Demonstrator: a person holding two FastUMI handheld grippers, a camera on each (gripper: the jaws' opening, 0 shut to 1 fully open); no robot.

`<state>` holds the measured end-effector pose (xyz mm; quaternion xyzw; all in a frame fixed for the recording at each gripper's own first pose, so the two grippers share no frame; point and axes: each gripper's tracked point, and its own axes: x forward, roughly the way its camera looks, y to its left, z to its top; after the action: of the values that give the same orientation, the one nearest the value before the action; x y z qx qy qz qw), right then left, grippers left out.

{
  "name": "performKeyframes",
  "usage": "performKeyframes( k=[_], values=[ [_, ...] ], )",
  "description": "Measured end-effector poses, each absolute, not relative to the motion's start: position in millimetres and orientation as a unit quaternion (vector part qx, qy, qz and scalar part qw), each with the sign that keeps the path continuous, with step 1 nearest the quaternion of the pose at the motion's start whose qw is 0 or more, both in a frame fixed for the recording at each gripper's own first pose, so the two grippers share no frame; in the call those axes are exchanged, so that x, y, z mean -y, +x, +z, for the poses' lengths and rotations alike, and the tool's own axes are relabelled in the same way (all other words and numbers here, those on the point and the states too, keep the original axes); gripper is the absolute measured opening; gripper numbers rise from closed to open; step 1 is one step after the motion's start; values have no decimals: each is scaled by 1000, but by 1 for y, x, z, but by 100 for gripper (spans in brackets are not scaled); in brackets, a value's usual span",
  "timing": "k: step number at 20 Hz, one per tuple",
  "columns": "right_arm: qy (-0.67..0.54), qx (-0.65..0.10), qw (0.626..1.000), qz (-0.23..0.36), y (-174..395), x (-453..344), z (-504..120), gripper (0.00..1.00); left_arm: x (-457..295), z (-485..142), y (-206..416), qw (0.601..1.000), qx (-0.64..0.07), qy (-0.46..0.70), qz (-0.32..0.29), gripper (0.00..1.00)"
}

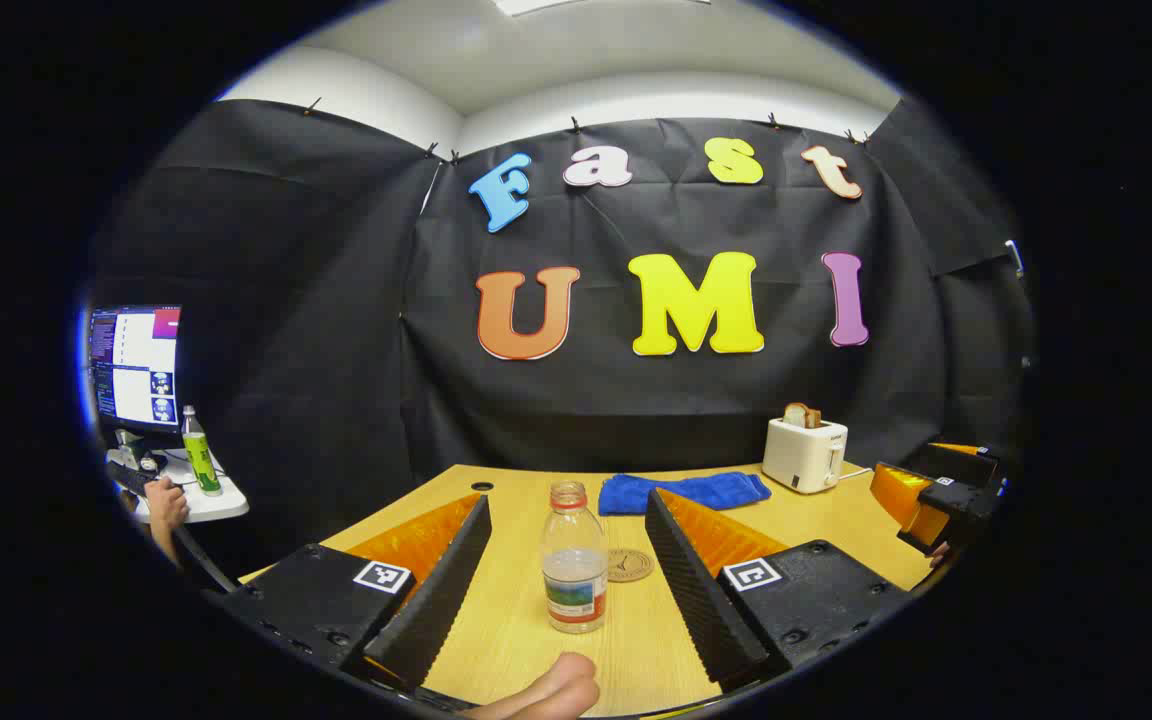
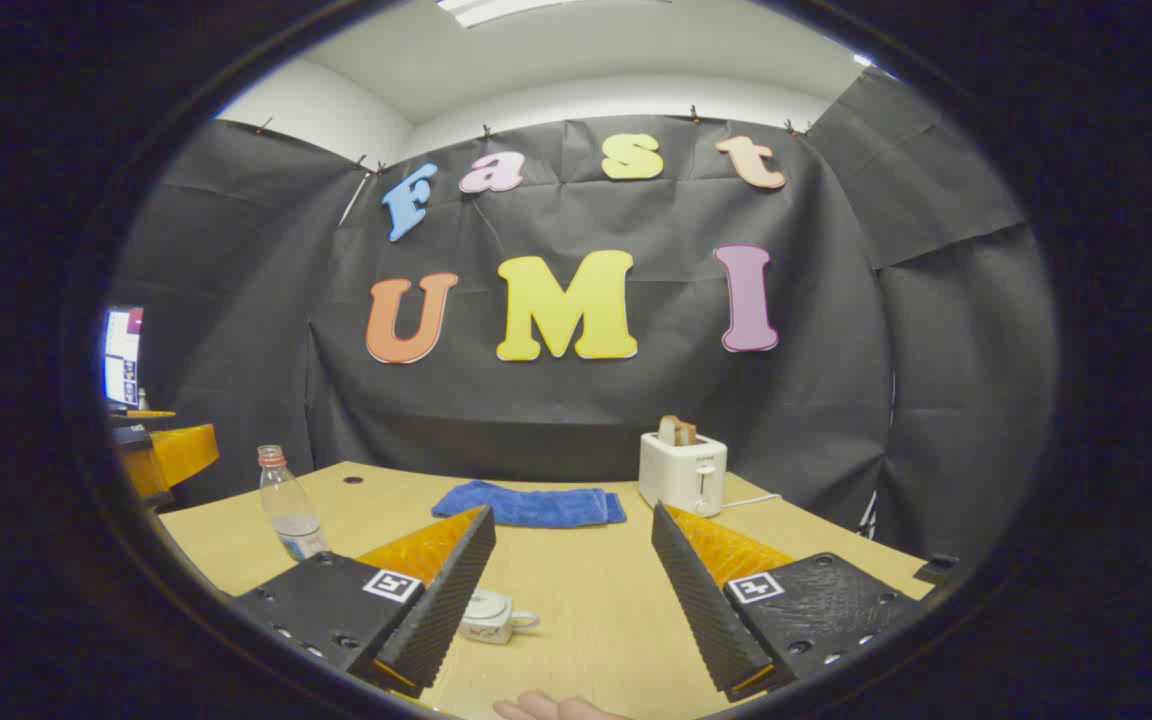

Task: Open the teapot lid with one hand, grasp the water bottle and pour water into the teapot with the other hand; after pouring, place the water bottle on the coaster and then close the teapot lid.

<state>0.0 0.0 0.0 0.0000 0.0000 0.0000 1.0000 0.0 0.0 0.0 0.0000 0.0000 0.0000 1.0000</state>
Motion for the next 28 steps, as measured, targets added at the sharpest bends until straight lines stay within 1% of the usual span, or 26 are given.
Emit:
performKeyframes(
  k=[1,2,4,5,6,7,9,11,12,18,19,20,28],
  values=[
    [-6,-3,1000,-2,-1,3,-2,97,-7,-11,2,1000,-16,-6,-1,97],
    [-12,-5,1000,-6,-2,5,-1,95,-12,-18,5,999,-29,-13,0,97],
    [-20,-4,1000,-12,-1,3,-2,95,-28,-23,9,999,-41,-27,15,97],
    [-21,-4,1000,-10,0,3,-3,97,-33,-24,10,999,-41,-28,20,97],
    [-23,-6,1000,-11,0,4,-4,95,-33,-24,10,999,-42,-27,19,97],
    [-22,-9,1000,-17,1,8,-6,95,-30,-24,10,999,-43,-24,13,98],
    [-17,-15,1000,-6,0,9,-12,95,-27,-23,10,999,-40,-21,5,98],
    [-14,-18,1000,-4,0,11,-15,95,-23,-26,10,999,-43,-21,-1,98],
    [-18,-19,1000,-9,1,13,-16,97,-20,-27,11,999,-45,-18,-3,98],
    [-30,-17,999,-4,3,8,-20,97,-10,-32,13,999,-48,7,-9,98],
    [-28,-16,999,-4,4,8,-20,95,-8,-33,13,999,-47,10,-11,98],
    [-26,-16,1000,-4,6,7,-22,95,-7,-33,13,999,-47,11,-12,98],
    [-28,-41,999,10,35,-15,-60,95,-11,-42,18,998,-57,8,-7,98]
  ],
)
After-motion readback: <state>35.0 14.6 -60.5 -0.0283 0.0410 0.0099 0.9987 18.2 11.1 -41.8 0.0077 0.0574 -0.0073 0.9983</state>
